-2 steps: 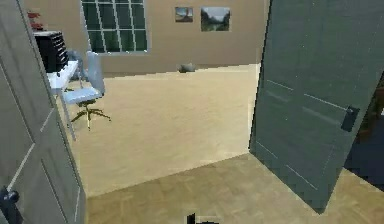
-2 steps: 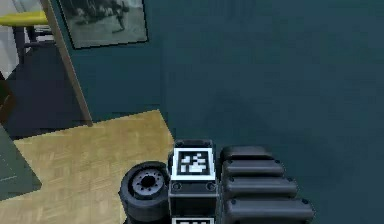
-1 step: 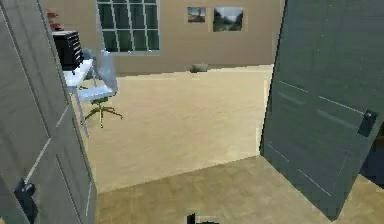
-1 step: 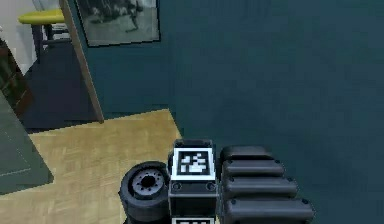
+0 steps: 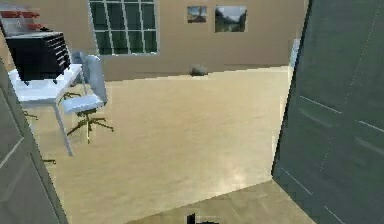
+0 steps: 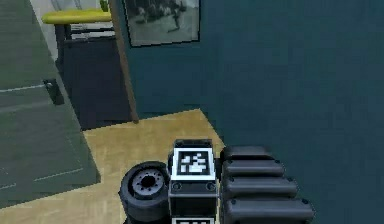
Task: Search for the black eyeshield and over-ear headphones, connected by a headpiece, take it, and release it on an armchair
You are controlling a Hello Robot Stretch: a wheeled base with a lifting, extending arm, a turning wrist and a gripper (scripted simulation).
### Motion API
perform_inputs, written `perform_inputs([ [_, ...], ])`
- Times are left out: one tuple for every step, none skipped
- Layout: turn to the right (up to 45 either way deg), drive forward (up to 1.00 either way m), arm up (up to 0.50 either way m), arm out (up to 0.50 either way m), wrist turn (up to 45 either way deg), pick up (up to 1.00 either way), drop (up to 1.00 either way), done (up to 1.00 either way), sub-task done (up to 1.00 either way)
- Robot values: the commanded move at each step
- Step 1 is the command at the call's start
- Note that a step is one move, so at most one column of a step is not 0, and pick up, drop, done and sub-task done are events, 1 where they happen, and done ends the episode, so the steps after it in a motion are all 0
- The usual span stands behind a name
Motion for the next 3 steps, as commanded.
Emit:
perform_inputs([
  [9.0, 0.0, 0.0, 0.0, 0.0, 0.0, 0.0, 0.0, 0.0],
  [0.0, 1.0, 0.0, 0.0, 0.0, 0.0, 0.0, 0.0, 0.0],
  [0.0, 0.7, 0.0, 0.0, 0.0, 0.0, 0.0, 0.0, 0.0],
])
